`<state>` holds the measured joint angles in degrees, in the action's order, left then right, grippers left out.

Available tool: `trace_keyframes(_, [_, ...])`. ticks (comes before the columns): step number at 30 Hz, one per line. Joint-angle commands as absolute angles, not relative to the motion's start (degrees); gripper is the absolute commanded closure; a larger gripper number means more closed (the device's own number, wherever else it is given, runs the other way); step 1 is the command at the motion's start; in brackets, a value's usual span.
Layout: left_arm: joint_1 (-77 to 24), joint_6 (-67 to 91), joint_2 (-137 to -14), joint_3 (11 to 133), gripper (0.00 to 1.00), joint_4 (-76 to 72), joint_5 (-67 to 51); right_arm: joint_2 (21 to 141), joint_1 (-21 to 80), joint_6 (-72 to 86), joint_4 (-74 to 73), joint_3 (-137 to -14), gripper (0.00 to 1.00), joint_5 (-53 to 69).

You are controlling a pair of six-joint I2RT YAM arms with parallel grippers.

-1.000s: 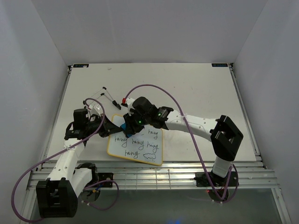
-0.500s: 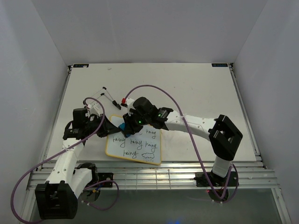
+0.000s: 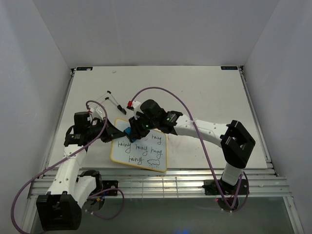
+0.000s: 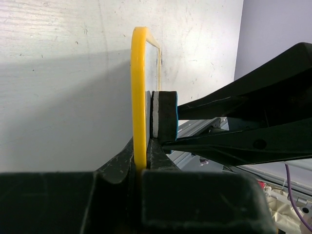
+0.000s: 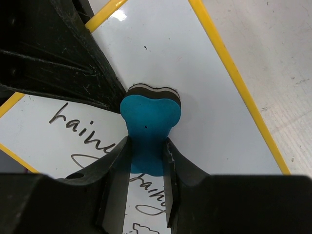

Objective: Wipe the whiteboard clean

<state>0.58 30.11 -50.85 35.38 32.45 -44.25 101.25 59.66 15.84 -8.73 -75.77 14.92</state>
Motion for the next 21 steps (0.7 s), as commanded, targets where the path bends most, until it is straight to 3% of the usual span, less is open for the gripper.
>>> trace_keyframes(1, [-1.85,23.56,-47.64,40.34,1.00,28.39,-47.56,109.16,60.56,12.48,-12.92,-72.07,0.92,11.51])
trace_keyframes(9, [-1.85,23.73,-47.46,37.36,1.00,24.54,-54.48,109.77,59.94,6.87,-10.72,-74.34,0.92,14.76])
trace_keyframes(17, [-1.85,25.49,-47.46,35.07,1.00,19.43,-60.55,117.32,60.03,-10.45,-20.90,-97.09,0.92,16.00])
trace_keyframes(21, [-1.85,25.93,-47.46,34.63,1.00,18.90,-60.73,120.84,60.03,-13.18,-21.53,-102.21,0.92,18.01])
